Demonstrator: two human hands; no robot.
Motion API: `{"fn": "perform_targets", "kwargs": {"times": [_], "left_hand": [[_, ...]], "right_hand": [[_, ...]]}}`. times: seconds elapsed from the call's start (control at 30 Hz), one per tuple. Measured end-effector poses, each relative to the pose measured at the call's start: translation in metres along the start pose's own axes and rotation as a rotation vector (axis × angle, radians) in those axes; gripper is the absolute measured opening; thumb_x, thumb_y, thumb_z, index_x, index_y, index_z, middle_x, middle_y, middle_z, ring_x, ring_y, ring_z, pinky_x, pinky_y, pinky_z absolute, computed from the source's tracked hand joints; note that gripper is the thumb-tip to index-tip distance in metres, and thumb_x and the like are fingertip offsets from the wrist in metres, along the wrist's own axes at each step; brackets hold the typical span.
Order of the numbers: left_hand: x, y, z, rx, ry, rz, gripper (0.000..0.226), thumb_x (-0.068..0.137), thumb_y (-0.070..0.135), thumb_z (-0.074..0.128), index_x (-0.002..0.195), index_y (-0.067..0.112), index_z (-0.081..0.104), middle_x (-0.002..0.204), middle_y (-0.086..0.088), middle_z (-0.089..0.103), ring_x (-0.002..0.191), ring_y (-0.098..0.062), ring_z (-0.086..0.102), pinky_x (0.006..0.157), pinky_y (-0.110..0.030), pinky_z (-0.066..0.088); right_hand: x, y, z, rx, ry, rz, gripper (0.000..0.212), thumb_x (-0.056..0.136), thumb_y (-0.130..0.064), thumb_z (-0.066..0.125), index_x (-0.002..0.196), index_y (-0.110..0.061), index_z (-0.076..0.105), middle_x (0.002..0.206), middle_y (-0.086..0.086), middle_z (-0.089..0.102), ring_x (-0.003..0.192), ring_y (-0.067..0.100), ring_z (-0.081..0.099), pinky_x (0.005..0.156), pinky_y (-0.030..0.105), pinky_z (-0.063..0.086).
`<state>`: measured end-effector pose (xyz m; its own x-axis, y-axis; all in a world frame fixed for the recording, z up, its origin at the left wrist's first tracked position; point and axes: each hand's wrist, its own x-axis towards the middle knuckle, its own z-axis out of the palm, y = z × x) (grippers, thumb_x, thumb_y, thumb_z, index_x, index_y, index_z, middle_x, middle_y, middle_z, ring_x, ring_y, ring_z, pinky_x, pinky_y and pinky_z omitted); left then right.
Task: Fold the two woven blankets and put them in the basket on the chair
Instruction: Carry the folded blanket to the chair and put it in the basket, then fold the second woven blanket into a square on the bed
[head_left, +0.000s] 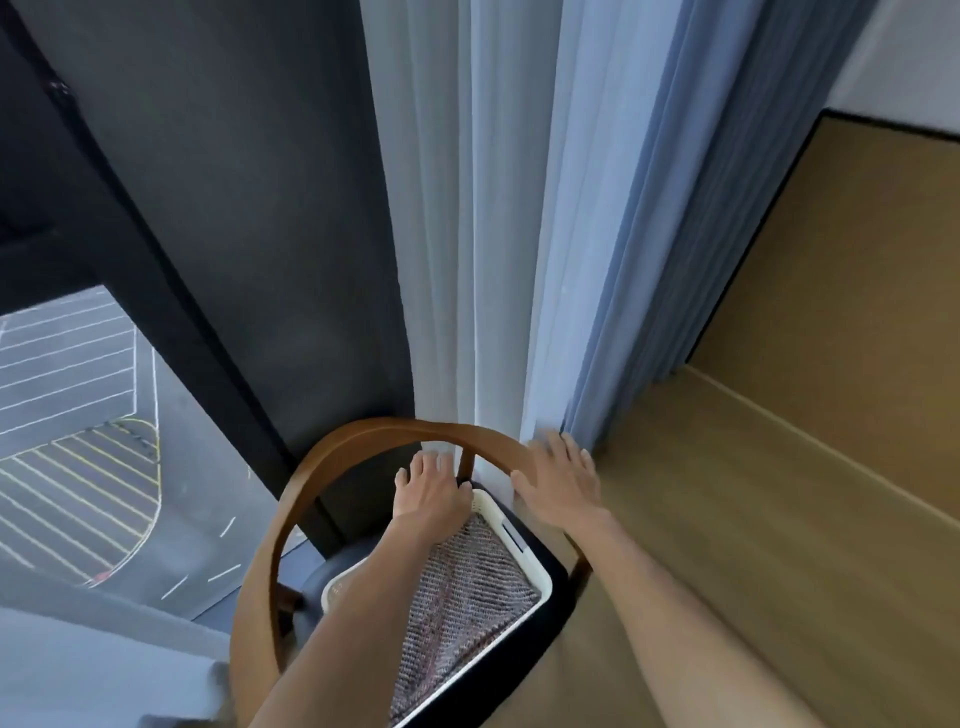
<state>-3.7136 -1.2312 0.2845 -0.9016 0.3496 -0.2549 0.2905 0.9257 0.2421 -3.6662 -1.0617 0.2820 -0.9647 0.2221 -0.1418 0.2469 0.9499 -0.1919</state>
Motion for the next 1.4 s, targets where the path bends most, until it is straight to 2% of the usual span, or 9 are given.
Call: {"fn": "perform_targets", "kwargs": {"times": [0.2,0.33,0.57,0.77,0.97,1.23,1.3,1.37,1.4], "left_hand": [[-0.007,0.078,0.010,0.035,-0.067,0.168,0.062,0.098,0.044,0.029,0.150,0.014,0.015,0.159,-0.009,0.008,0.147,-0.027,0.002,0.116,-0.049,0.008],[-0.025,0.146,0.026,0.076,-0.077,0.296,0.064,0.096,0.047,0.031,0.149,0.015,0.017,0.158,-0.007,0.011,0.146,-0.026,0.003,0.116,-0.050,0.008],[-0.114,0.317,0.090,0.128,-0.156,0.587,0.072,0.094,0.056,0.029,0.152,0.018,0.010,0.160,-0.006,0.004,0.147,-0.024,-0.003,0.117,-0.050,0.004],[-0.214,0.438,0.150,0.193,-0.229,0.809,0.071,0.094,0.055,0.030,0.152,0.019,0.008,0.160,-0.006,0.003,0.147,-0.024,-0.003,0.116,-0.051,0.004],[-0.309,0.525,0.203,0.306,-0.287,1.055,0.072,0.095,0.055,0.031,0.152,0.019,0.006,0.160,-0.006,0.002,0.147,-0.024,-0.003,0.117,-0.052,0.005],[-0.419,0.608,0.266,0.463,-0.323,1.353,0.072,0.094,0.054,0.033,0.151,0.018,0.010,0.159,-0.006,0.007,0.147,-0.024,0.002,0.116,-0.052,0.007],[-0.449,0.627,0.280,0.480,-0.345,1.432,0.071,0.094,0.054,0.034,0.151,0.018,0.011,0.159,-0.006,0.009,0.147,-0.024,0.003,0.115,-0.052,0.008],[-0.476,0.647,0.291,0.478,-0.355,1.514,0.070,0.093,0.054,0.035,0.150,0.019,0.013,0.157,-0.006,0.012,0.145,-0.024,0.007,0.115,-0.051,0.011],[-0.488,0.658,0.296,0.472,-0.359,1.552,0.070,0.093,0.054,0.035,0.150,0.019,0.014,0.157,-0.005,0.012,0.145,-0.024,0.008,0.115,-0.051,0.011]], "right_hand": [[-0.051,0.066,-0.024,0.072,0.045,0.180,0.062,0.096,-0.051,0.028,0.148,-0.018,0.019,0.159,0.008,0.003,0.146,0.026,0.000,0.117,0.045,0.004],[-0.104,0.129,-0.029,0.133,0.085,0.325,0.065,0.095,-0.053,0.030,0.149,-0.020,0.018,0.159,0.008,0.002,0.146,0.025,-0.002,0.117,0.046,0.003],[-0.268,0.272,-0.029,0.159,0.151,0.685,0.067,0.093,-0.057,0.032,0.149,-0.021,0.019,0.159,0.008,0.001,0.145,0.026,-0.001,0.117,0.046,0.004],[-0.421,0.356,-0.017,0.168,0.175,0.949,0.068,0.094,-0.057,0.029,0.150,-0.021,0.016,0.159,0.008,0.000,0.145,0.027,0.000,0.117,0.046,0.006],[-0.556,0.398,-0.004,0.203,0.207,1.210,0.066,0.094,-0.056,0.030,0.149,-0.021,0.019,0.158,0.012,0.006,0.144,0.028,0.008,0.116,0.046,0.009],[-0.697,0.413,0.022,0.248,0.242,1.519,0.065,0.094,-0.053,0.035,0.148,-0.021,0.020,0.158,0.011,0.009,0.145,0.028,0.007,0.116,0.046,0.009],[-0.728,0.417,0.027,0.286,0.231,1.600,0.065,0.092,-0.053,0.036,0.147,-0.020,0.023,0.156,0.012,0.015,0.144,0.028,0.013,0.115,0.046,0.013],[-0.755,0.424,0.031,0.231,0.274,1.676,0.063,0.089,-0.054,0.036,0.138,-0.015,0.042,0.145,0.019,0.038,0.134,0.034,0.036,0.107,0.051,0.033],[-0.769,0.429,0.033,0.250,0.275,1.729,0.063,0.084,-0.055,0.036,0.126,-0.012,0.056,0.132,0.021,0.053,0.120,0.036,0.052,0.095,0.052,0.046]]}}
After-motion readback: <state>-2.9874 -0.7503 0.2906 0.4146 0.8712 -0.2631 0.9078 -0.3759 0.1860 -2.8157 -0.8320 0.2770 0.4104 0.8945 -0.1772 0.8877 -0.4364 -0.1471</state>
